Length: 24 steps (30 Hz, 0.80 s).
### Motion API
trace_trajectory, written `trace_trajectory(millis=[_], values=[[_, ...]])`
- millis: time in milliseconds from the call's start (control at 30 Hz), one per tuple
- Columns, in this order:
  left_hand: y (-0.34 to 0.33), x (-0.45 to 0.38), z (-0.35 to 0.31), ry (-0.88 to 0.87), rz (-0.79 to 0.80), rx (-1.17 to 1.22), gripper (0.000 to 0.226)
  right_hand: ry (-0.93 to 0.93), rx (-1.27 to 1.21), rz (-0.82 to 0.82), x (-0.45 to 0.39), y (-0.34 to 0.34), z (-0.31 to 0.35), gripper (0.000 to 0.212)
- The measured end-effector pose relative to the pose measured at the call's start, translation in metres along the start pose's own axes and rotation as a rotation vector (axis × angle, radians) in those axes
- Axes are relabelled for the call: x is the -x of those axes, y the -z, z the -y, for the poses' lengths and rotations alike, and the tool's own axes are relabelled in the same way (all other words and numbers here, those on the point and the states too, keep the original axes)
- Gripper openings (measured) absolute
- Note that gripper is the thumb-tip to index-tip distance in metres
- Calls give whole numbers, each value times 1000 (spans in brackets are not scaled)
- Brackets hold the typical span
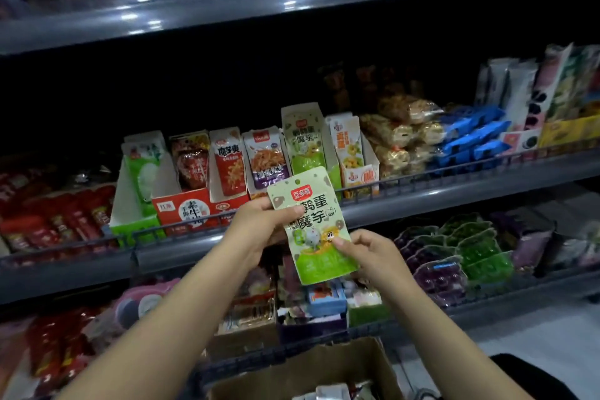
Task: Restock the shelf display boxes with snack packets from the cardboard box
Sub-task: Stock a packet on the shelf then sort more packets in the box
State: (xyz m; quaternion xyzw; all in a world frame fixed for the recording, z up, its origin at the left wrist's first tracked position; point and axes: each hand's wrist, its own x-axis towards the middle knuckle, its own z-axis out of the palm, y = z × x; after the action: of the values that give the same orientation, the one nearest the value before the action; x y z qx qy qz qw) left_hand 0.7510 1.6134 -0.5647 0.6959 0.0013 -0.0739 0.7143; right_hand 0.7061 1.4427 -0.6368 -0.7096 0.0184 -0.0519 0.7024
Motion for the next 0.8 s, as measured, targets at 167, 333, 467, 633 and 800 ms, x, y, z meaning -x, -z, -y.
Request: trace_trajectory(millis=[167,333,467,633,800], values=[[2,-41,-56,-76,-2,-308,27,139,60,-29,-46,0,25,15],[-4,-89,-101,-195,-80,-453,23,312,272,-161,-87,-5,27,29],[-14,-123,-126,-277,-180,-425,29,466,725,-144,-100,-7,13,56],[-26,-161,-132,-277,-234,-482,42,463,937,-59,-115,-6,6,64],[-32,-195,-127,-225,-186,-496,45,539,974,-156,-124,-4,3,59]])
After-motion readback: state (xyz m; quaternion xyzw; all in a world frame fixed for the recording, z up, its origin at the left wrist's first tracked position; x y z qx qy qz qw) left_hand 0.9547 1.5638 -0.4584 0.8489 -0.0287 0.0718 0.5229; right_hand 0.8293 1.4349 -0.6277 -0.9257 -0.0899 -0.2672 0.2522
